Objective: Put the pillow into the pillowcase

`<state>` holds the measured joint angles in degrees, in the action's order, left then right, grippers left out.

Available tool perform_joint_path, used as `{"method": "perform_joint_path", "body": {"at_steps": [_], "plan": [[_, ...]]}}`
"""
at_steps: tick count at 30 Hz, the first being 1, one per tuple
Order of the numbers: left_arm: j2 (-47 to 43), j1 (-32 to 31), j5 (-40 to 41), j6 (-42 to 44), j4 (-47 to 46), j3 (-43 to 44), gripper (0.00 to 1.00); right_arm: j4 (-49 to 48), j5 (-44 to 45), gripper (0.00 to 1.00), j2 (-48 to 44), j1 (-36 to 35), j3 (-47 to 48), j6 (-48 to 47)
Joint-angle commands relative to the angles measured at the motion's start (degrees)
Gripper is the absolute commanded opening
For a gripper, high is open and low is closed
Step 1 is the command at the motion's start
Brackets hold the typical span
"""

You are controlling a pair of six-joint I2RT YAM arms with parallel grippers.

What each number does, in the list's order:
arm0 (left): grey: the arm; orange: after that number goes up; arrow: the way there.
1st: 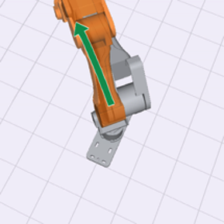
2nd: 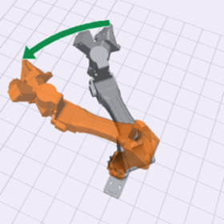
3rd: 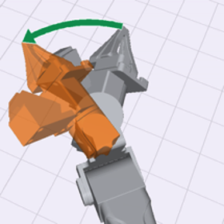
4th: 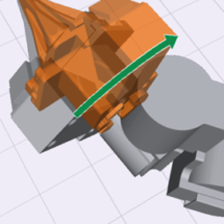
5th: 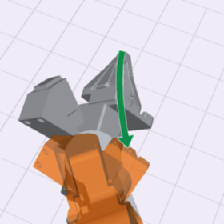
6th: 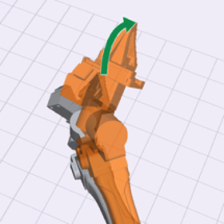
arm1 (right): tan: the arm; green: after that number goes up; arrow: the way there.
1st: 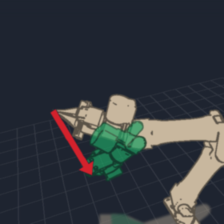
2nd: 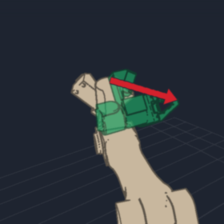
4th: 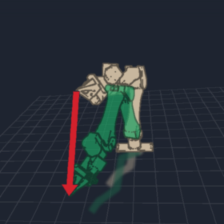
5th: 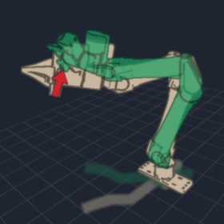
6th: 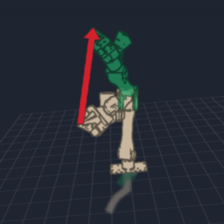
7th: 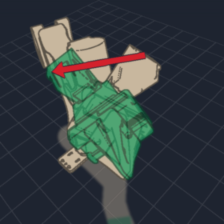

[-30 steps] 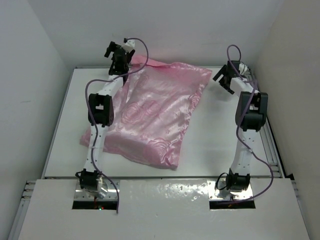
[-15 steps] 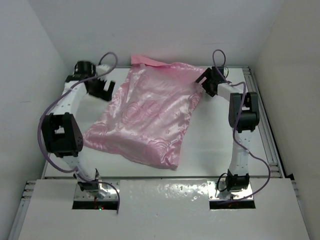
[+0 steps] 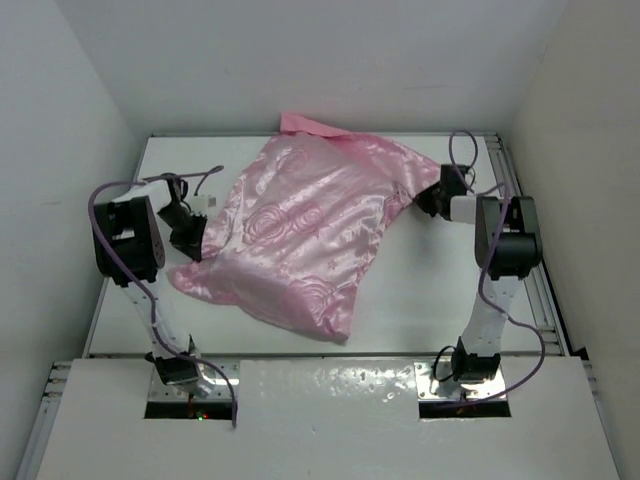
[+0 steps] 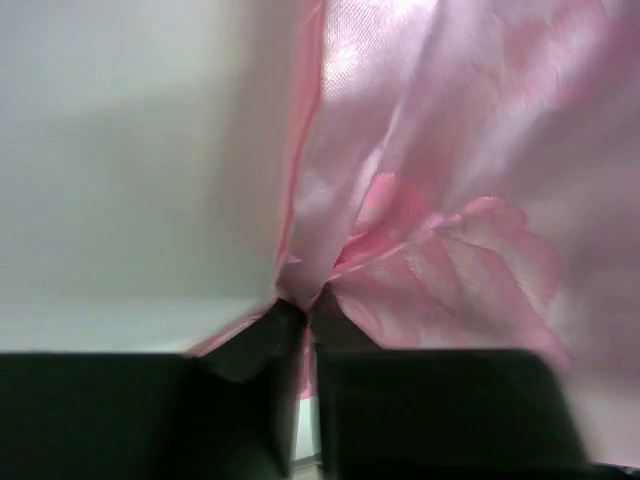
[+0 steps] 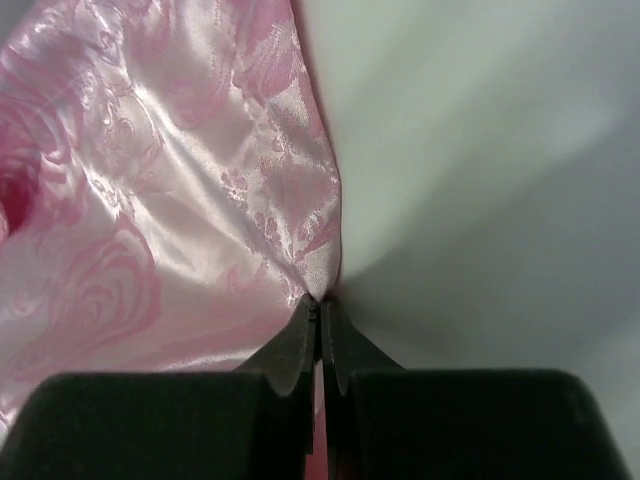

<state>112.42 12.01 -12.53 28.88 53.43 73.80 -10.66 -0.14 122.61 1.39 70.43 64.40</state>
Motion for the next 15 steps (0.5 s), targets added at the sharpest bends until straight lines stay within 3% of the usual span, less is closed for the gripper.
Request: {"method": "perform_joint_path", "body": {"at_steps": [1, 5, 8, 11, 12, 13, 14, 15], "plan": [[10.69, -0.75, 1.10, -1.19, -12.29, 9.23, 0.00, -4.19, 1.72, 0.00, -10.96, 2.48, -11.87, -0.50], [17.46, -3.83, 10.13, -2.43, -17.56, 26.18, 0.00, -1.67, 3.74, 0.00, -26.51, 0.90, -26.72, -7.34], [25.72, -6.99, 16.29, -1.99, -18.45, 45.06, 0.00, 2.81, 6.98, 0.00, -39.43, -7.15, -38.58, -9.55], [33.55, -10.24, 20.42, -1.29, -20.02, 61.40, 0.00, 10.18, 7.35, 0.00, -50.34, -15.58, -42.04, -11.74], [34.17, -11.12, 21.66, -0.50, -24.12, 62.42, 0.02, 12.83, 7.44, 0.15, -52.45, -17.63, -42.31, -13.15], [33.66, -13.05, 23.24, -0.06, -27.29, 61.82, 0.15, 17.64, 8.22, 0.32, -56.65, -19.39, -41.87, -14.73], [32.43, -13.50, 23.78, 0.38, -30.28, 57.81, 0.31, 19.86, 13.19, 0.54, -58.52, -21.84, -41.00, -18.22], [31.29, -13.94, 24.05, 0.56, -35.62, 55.42, 0.65, 22.32, 16.46, 0.71, -60.10, -22.39, -38.29, -19.39]]}}
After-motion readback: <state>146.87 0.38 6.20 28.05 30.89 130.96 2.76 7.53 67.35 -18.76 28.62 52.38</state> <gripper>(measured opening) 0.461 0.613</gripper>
